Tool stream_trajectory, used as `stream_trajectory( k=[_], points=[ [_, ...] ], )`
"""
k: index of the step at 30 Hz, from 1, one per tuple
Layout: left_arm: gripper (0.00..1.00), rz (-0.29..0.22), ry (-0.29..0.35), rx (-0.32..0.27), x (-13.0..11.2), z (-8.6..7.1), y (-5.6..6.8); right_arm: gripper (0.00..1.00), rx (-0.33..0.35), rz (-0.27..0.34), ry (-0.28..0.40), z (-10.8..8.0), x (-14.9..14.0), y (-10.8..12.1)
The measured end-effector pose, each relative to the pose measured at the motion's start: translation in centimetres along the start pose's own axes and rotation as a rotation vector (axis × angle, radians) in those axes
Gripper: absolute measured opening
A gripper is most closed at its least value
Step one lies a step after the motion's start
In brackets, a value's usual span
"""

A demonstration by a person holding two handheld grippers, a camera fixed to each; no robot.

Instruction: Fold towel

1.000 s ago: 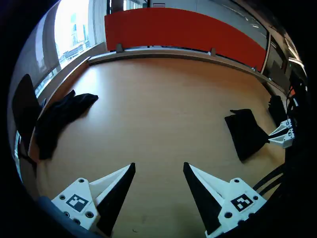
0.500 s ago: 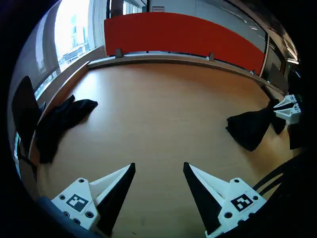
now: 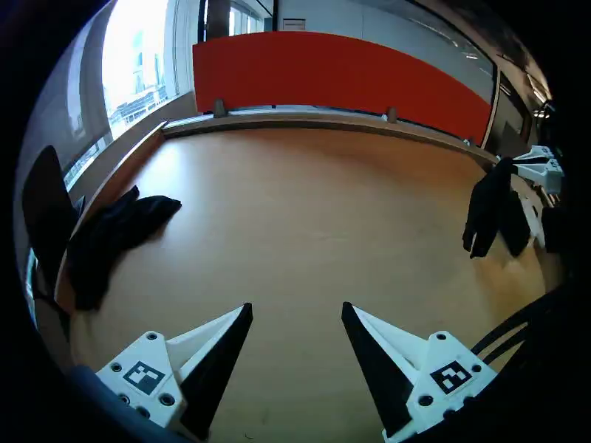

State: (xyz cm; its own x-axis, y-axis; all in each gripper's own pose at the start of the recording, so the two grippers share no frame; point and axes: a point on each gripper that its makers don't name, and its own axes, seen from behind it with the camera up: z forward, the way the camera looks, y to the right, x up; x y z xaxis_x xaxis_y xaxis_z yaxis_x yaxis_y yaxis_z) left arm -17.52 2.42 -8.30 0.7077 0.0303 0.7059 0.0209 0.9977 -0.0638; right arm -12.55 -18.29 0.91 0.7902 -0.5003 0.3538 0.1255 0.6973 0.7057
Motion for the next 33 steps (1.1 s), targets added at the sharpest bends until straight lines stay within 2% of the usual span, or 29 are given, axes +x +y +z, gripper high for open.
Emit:
stream_trajectory(
  k=[18, 33],
  points=[
    [0.89, 0.024, 0.005, -0.012, 0.8, 0.1, 0.8, 0.04, -0.091, 0.059, -0.008, -3.1, -1.0, 6.9],
    [0.89, 0.028, 0.0, -0.007, 1.2, 0.3, 0.9, 0.04, -0.214, 0.11, -0.037, -6.5, -2.7, 16.8]
  ],
)
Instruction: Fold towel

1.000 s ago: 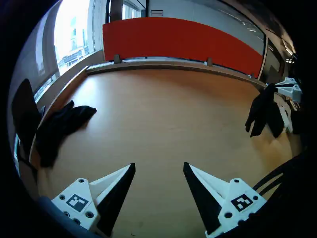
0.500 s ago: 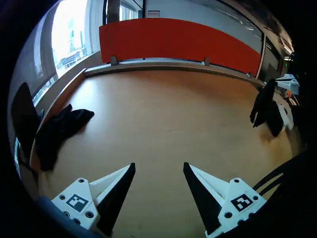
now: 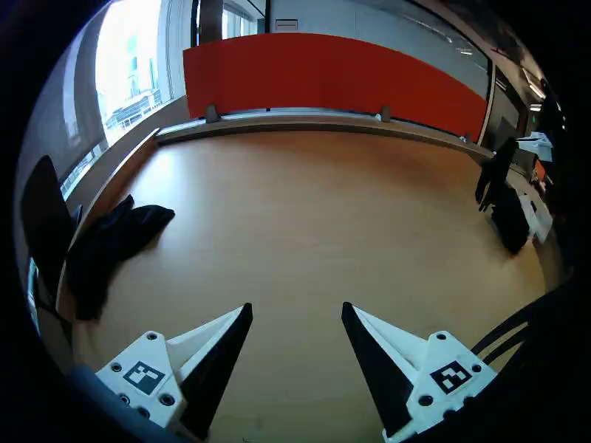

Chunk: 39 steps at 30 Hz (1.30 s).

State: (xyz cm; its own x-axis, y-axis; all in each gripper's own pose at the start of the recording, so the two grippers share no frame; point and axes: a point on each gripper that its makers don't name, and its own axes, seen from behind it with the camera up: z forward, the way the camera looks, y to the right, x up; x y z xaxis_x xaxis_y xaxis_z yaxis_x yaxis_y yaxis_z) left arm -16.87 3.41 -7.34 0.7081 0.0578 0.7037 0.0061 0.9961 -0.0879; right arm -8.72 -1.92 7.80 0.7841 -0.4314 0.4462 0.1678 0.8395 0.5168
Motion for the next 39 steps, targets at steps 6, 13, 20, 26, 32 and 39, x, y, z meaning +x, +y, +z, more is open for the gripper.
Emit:
stream_trajectory(
  k=[6, 13, 20, 26, 32, 39],
  points=[
    [0.9, 0.006, -0.005, 0.006, 0.0, 0.1, 0.1, 0.04, -0.053, 0.007, -0.015, -0.3, -0.1, 4.3],
    [0.9, 0.011, -0.011, 0.01, 0.1, 0.3, 0.2, 0.04, -0.098, 0.013, -0.023, -0.9, 0.3, 8.5],
    [0.89, 0.018, -0.013, 0.012, 0.4, 0.4, 0.3, 0.04, -0.139, 0.012, -0.041, -1.3, 0.3, 11.9],
    [0.89, 0.019, -0.014, 0.017, 0.5, 0.4, 0.3, 0.04, -0.163, 0.017, -0.063, -1.4, -0.4, 14.0],
    [0.89, 0.021, -0.016, 0.022, 0.4, 0.2, 0.2, 0.04, -0.176, 0.029, -0.081, -1.5, -1.2, 15.5],
    [0.89, 0.021, -0.019, 0.024, 0.3, 0.3, 0.2, 0.04, -0.184, 0.039, -0.092, -1.5, -1.8, 16.2]
  ],
)
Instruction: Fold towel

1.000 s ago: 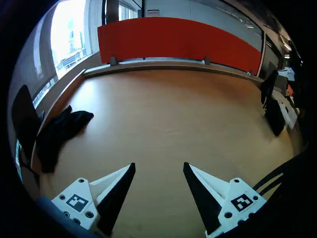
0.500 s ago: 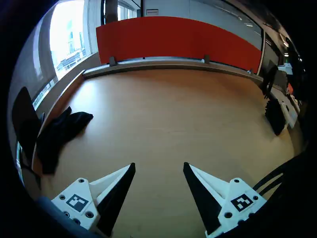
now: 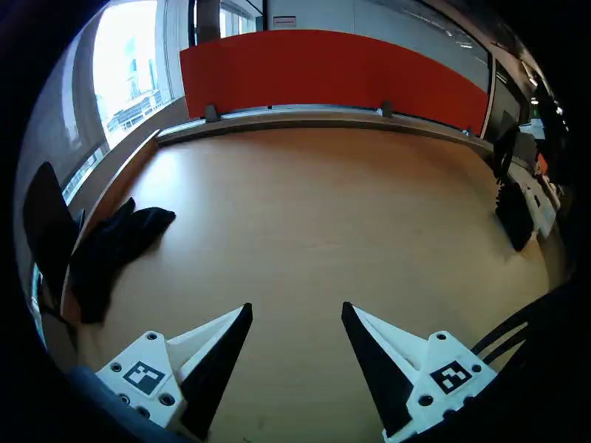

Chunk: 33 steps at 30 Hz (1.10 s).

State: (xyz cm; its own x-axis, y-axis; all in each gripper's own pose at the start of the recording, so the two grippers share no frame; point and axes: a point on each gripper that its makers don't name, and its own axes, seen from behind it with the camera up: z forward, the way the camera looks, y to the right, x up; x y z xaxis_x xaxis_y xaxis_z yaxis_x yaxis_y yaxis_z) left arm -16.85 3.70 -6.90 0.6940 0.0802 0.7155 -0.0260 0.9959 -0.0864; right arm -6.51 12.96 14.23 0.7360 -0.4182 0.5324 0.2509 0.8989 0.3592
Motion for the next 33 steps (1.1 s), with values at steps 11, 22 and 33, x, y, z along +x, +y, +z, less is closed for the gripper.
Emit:
stream_trajectory(
  k=[11, 22, 33],
  points=[
    [0.89, 0.005, 0.001, -0.003, 0.2, 0.1, 0.4, 0.04, -0.006, 0.01, -0.017, -0.3, -1.3, 0.5],
    [0.9, 0.013, 0.004, -0.012, 0.6, 0.3, 0.9, 0.04, -0.014, 0.036, -0.059, -3.0, -5.5, 0.5],
    [0.89, 0.026, 0.002, -0.022, 0.6, 0.3, 1.6, 0.04, -0.036, 0.1, -0.108, -5.6, -10.8, 0.6]
  ],
)
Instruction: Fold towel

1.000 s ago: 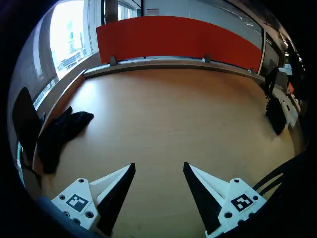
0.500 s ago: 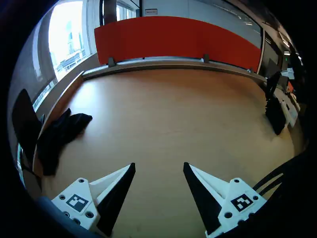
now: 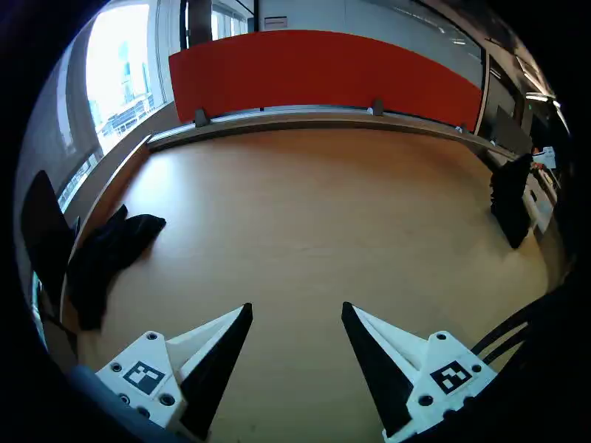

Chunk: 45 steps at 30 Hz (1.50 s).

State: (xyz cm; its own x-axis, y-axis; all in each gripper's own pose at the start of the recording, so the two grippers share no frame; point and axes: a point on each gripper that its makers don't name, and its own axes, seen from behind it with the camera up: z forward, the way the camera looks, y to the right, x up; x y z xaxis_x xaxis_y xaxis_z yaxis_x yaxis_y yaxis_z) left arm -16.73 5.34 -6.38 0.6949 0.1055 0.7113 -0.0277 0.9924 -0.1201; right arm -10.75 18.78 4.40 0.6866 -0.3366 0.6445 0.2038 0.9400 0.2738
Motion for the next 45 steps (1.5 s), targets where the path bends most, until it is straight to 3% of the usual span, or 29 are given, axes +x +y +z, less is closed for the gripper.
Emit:
stream_trajectory(
  k=[8, 24, 45],
  points=[
    [0.89, -0.004, 0.002, -0.001, 0.0, -0.1, 0.0, 0.04, 0.004, 0.023, -0.019, -0.9, -2.4, -0.8],
    [0.89, -0.009, 0.003, -0.003, -0.4, -0.5, -0.1, 0.04, 0.005, 0.015, -0.029, -1.5, -3.4, -2.1],
    [0.89, 0.01, 0.002, 0.002, -0.4, -0.7, -0.5, 0.03, -0.059, 0.094, -0.189, -1.1, -12.8, 0.4]
  ],
)
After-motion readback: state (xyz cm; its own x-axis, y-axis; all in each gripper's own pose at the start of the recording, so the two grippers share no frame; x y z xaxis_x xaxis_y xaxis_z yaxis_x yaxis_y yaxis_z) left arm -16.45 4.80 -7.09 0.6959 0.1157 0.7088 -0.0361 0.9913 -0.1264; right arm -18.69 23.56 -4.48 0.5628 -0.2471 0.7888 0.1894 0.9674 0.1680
